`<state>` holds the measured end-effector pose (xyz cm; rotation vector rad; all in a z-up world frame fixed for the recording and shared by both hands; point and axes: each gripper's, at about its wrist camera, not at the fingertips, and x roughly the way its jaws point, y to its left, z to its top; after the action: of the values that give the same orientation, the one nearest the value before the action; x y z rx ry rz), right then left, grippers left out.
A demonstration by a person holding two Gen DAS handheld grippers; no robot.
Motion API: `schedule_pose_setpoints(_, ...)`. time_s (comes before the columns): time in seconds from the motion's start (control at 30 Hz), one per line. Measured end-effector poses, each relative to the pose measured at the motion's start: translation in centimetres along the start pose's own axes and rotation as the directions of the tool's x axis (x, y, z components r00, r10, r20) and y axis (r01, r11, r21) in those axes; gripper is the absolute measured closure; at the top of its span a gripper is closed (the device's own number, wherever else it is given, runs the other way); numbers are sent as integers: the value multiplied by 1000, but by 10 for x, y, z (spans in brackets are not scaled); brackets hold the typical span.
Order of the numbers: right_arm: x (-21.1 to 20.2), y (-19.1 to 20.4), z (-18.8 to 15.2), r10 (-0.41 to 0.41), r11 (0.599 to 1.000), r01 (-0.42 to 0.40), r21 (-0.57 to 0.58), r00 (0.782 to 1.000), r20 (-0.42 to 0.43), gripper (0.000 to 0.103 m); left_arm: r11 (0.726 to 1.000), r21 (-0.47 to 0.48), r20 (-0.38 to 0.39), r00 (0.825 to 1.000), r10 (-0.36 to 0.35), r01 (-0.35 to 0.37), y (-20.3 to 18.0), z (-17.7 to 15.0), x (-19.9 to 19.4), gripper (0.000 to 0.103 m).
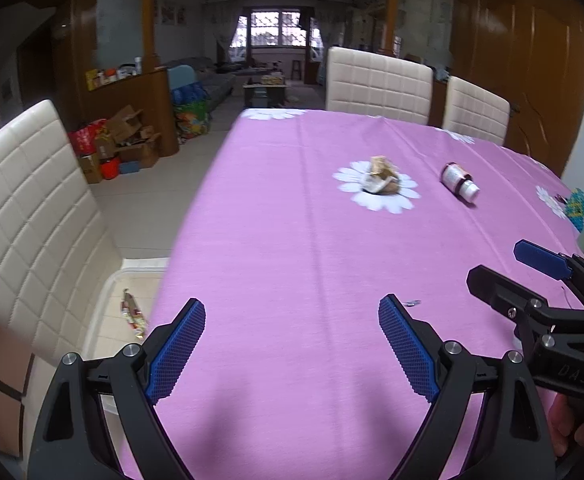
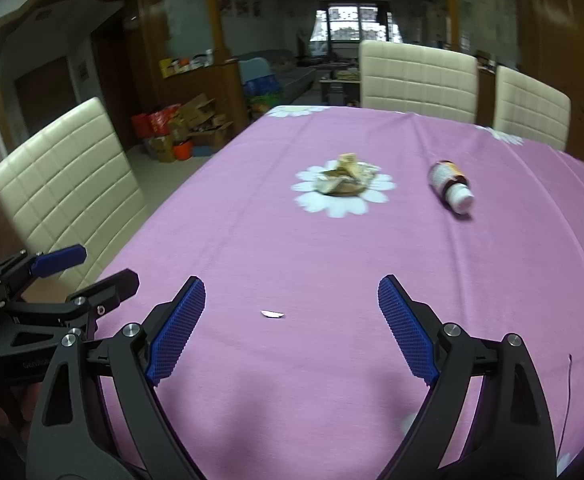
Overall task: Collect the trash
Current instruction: 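Move both open tools back over the table toward the gold wrapper and bottle, then grasp the gold wrapper with the left tool while the right tool grasps the brown bottle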
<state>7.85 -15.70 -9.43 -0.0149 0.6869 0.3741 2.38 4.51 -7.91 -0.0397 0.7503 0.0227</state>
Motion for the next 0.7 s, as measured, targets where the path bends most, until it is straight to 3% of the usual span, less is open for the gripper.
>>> schedule_pose_setpoints(0.47, 4, -69, 7, -69, 992, 69, 105, 998, 1, 15, 993, 91, -12, 997, -76, 77, -64, 30, 27, 17)
schedule_pose_setpoints(0.7, 14, -88, 19, -85, 989, 85, 124, 996, -7, 15, 991, 99, -15, 996, -86, 87, -76, 47, 42, 17)
